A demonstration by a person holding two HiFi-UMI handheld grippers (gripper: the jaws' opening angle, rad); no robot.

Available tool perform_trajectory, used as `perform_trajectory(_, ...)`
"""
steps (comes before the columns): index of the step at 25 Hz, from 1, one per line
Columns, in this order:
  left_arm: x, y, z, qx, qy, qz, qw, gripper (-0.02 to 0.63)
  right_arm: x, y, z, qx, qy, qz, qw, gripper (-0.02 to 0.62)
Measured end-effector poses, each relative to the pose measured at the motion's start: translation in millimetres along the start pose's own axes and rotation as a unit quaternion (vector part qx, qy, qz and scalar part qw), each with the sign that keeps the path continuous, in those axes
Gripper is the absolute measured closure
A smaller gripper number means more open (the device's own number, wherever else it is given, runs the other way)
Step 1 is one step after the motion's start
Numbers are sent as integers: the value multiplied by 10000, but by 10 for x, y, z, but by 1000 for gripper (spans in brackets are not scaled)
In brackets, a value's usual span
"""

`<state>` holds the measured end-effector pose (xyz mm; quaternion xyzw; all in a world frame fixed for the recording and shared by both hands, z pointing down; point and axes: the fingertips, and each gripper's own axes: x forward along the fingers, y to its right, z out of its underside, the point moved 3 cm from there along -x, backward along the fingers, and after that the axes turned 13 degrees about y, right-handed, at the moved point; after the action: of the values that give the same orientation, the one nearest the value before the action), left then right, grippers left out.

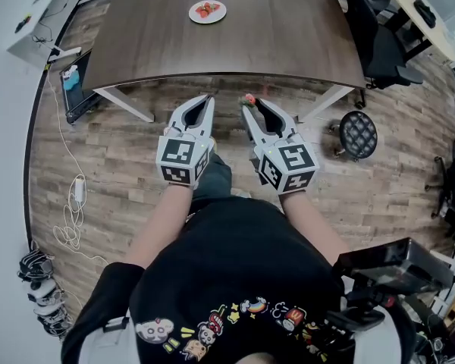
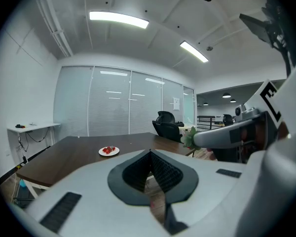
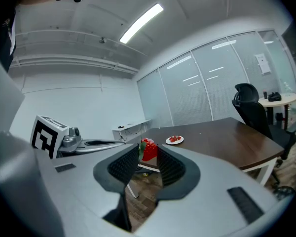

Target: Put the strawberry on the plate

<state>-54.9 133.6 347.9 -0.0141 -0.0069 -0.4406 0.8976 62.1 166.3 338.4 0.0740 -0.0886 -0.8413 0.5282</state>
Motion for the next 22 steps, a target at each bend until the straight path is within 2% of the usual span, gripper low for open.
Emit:
perform_trajectory(8,505,-575,188,-182,-187,-96,9996,617,716,252,180,-40,-265,29,9996,477)
perform_trajectory(12,720,-825,350,-330,-414,-69,9986,617,1028,372,333,-29,-507,94,9987,477)
perform_trajectory(22,1437,-1413,501,-598,-788,311,9946,617,1899,679,385,57,-846,388,9956,477)
